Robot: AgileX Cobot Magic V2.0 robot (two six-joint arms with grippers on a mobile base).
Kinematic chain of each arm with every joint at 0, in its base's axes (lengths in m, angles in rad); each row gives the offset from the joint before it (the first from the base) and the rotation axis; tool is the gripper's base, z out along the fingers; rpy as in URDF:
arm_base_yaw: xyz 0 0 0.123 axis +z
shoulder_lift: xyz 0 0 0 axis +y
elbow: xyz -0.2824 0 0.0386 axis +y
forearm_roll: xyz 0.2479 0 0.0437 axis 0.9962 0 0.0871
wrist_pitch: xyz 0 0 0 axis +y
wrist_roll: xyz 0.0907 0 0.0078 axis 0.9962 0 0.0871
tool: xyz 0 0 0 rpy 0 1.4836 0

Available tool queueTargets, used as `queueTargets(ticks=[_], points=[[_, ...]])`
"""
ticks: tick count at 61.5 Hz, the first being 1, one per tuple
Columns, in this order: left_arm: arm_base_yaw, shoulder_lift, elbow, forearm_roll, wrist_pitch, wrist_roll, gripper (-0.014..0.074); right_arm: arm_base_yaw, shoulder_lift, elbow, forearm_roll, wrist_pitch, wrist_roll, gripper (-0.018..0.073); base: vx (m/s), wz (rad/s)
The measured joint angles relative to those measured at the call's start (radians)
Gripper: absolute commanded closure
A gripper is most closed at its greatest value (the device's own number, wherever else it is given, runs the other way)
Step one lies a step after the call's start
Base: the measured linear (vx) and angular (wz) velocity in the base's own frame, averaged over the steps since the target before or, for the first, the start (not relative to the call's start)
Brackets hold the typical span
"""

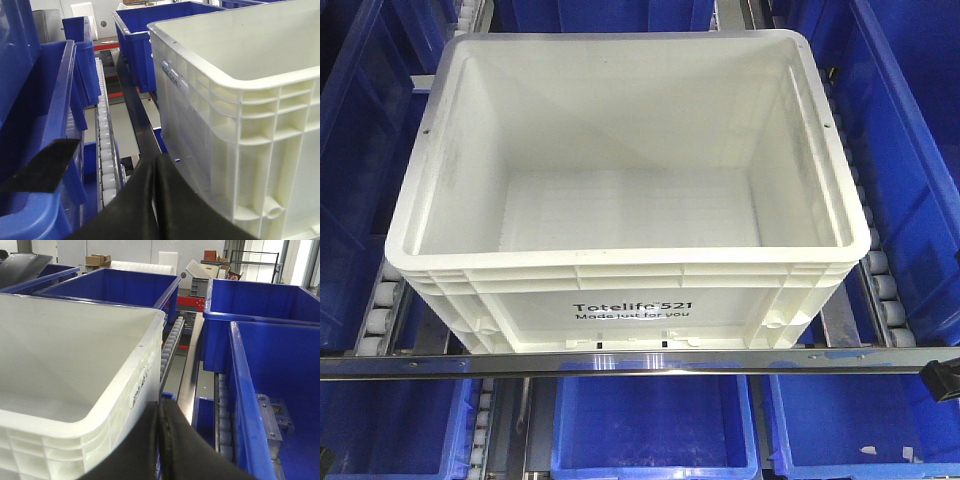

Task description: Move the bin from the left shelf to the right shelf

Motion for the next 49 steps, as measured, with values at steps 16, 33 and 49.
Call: queueTargets(ticks=[16,33,49], points=[[0.0,0.0,0.0,0.0,0.0,0.0,0.0605,0.0,0.0,0.0,0.0,0.0,0.0,0.0567,0.0,0.0],[0.0,0.0,0.0,0.0,0.0,0.0,0.0605,0.0,-0.066,0.1,0.0,-0.021,0.031,0.0567,0.0,0.0],[0.0,-0.001,0.0,0.0,-0.001,0.0,0.0605,0.0,-0.329,0.187,0.0,0.056,0.107,0.0567,0.0,0.0]])
